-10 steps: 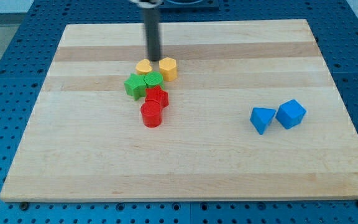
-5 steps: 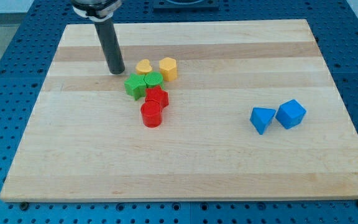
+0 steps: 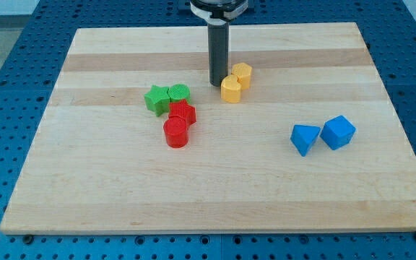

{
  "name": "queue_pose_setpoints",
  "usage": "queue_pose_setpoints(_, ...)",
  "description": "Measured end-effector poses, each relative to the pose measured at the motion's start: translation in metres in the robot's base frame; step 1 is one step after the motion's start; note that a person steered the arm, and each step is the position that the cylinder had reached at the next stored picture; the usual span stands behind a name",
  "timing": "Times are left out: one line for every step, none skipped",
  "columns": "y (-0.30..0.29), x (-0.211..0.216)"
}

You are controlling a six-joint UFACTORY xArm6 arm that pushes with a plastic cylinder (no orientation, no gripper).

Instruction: Move yellow heart diagonally to the blue triangle

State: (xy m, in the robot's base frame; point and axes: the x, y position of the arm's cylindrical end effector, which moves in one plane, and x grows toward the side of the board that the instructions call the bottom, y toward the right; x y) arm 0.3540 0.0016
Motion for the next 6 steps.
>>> queue_pose_setpoints(0.001,0.0)
queue_pose_setpoints(0.004,0.0)
queue_pose_setpoints(0.006,0.0)
queue_pose_setpoints(0.02,0.001)
queue_pose_setpoints(0.067,0.043)
queue_pose_setpoints(0.097,0.067)
